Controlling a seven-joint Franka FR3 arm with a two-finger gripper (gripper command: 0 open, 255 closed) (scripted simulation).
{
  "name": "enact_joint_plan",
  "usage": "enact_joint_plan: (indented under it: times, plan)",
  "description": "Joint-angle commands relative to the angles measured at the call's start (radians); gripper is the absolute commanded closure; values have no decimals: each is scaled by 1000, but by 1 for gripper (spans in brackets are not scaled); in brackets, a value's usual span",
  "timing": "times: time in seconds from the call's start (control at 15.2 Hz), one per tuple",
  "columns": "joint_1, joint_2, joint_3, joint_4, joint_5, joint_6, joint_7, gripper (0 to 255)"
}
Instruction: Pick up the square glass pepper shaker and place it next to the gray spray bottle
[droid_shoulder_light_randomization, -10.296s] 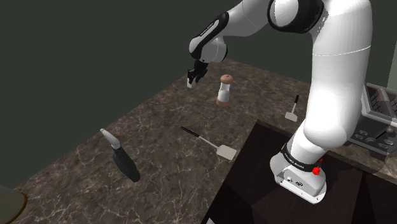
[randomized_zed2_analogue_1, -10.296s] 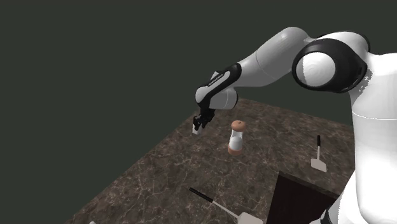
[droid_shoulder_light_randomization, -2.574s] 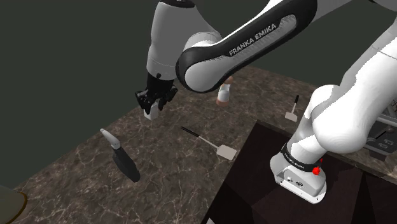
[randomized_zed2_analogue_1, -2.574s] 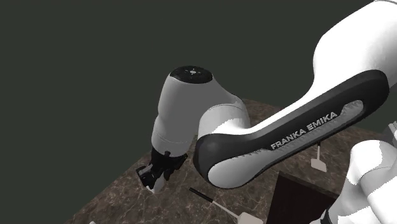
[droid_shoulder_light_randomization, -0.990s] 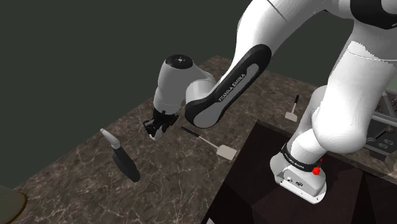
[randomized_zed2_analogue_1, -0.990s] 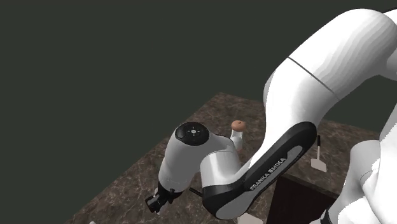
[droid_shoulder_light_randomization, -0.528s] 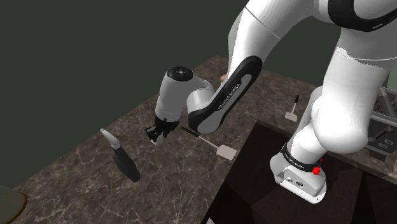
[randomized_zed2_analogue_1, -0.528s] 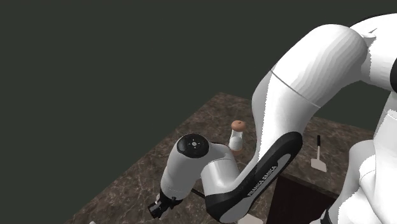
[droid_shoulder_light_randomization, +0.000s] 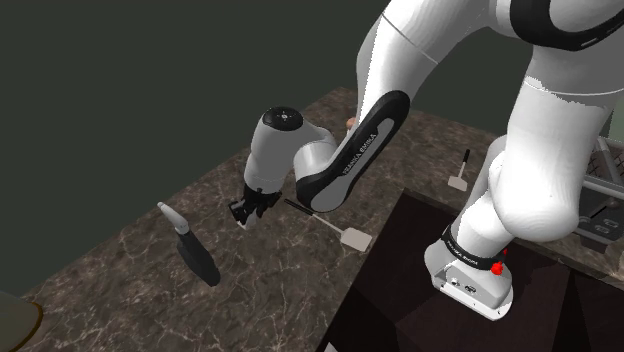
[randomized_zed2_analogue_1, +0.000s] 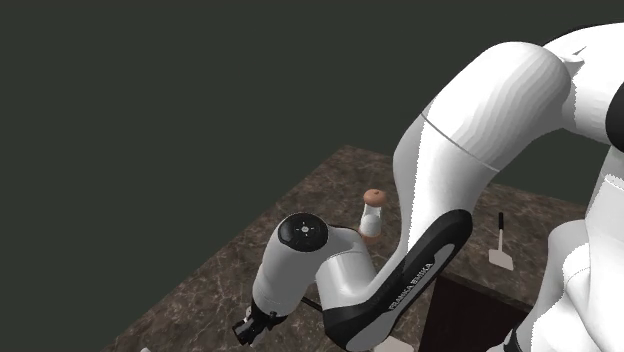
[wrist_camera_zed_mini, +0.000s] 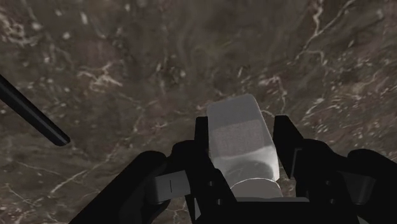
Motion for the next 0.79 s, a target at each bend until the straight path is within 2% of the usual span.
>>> enact_joint_plan:
  times: [0.0, 0.33, 0.59, 0.73]
  plan:
    - [0, 0, 0, 0, 0, 0, 0, 0]
    - [0, 0, 0, 0, 0, 0, 0, 0]
    - [-61, -154, 91, -55, 167, -91, -128, 0]
    - [-57, -155, 87, -55, 168, -91, -129, 0]
